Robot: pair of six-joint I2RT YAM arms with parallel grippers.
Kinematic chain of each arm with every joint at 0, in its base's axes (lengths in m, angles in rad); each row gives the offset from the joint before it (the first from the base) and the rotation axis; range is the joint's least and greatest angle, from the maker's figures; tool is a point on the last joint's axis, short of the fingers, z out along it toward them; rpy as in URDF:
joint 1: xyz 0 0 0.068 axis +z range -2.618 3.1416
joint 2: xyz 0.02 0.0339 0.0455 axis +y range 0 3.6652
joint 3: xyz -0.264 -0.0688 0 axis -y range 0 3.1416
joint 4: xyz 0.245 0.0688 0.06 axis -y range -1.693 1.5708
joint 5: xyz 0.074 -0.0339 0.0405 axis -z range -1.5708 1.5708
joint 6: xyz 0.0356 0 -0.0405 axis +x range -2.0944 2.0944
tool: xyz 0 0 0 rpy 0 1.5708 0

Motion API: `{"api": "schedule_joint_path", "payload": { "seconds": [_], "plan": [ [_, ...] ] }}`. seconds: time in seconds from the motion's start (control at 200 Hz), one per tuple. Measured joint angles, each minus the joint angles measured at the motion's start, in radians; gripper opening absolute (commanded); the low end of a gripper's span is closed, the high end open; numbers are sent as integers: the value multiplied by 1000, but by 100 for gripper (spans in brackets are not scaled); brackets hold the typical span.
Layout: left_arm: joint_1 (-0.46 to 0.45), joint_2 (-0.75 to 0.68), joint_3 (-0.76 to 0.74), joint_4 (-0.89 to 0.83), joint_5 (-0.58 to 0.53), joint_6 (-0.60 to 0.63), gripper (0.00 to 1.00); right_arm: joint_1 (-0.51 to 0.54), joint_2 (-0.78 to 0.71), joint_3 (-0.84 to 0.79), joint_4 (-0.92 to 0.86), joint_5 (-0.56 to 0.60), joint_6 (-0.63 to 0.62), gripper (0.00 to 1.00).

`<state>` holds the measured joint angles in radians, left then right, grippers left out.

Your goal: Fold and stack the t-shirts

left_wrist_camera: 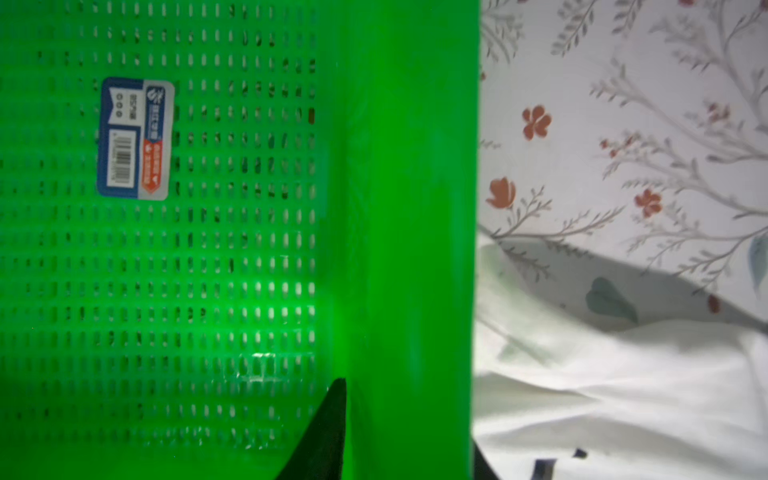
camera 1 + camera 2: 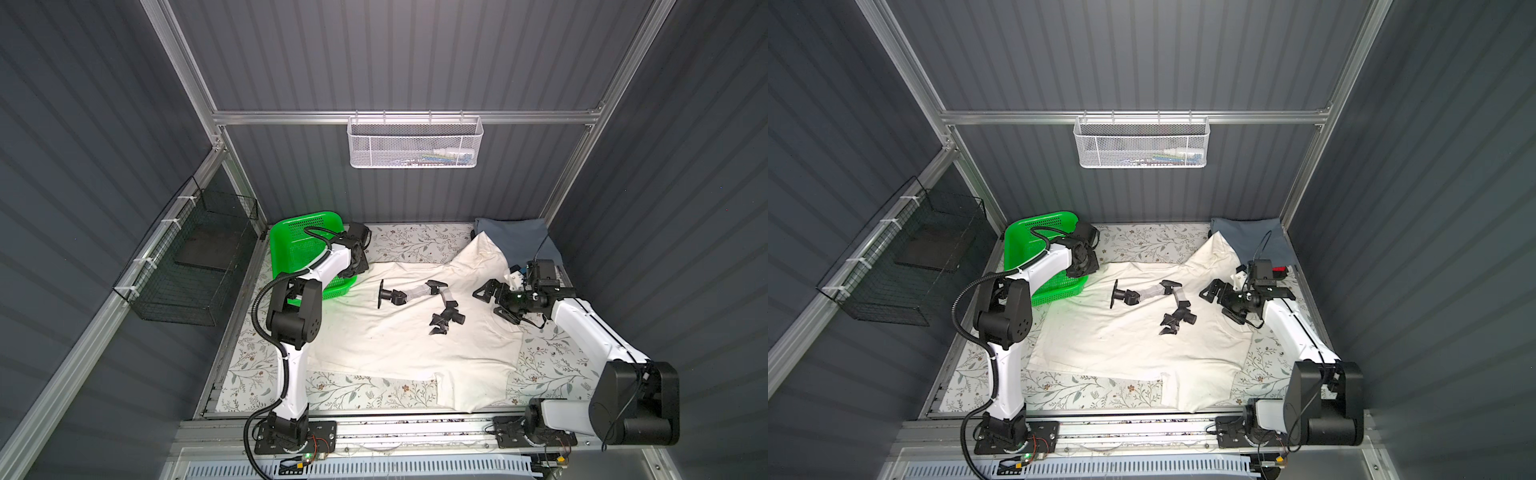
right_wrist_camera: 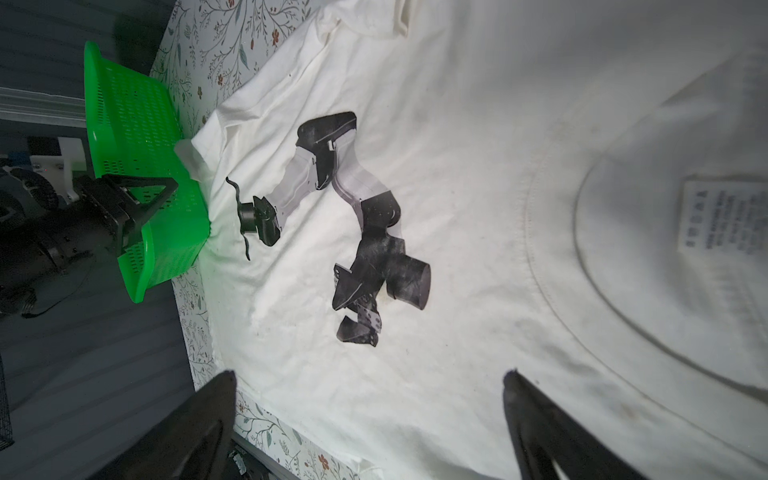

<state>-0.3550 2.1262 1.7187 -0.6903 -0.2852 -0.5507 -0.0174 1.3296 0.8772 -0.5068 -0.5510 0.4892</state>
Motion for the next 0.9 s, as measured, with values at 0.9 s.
{"api": "schedule_joint_path", "payload": {
  "seconds": [0.9],
  "plan": [
    [108,71,115,-209,-360,104,31,-16,1,-24,12,-18,5,99]
  ]
}}
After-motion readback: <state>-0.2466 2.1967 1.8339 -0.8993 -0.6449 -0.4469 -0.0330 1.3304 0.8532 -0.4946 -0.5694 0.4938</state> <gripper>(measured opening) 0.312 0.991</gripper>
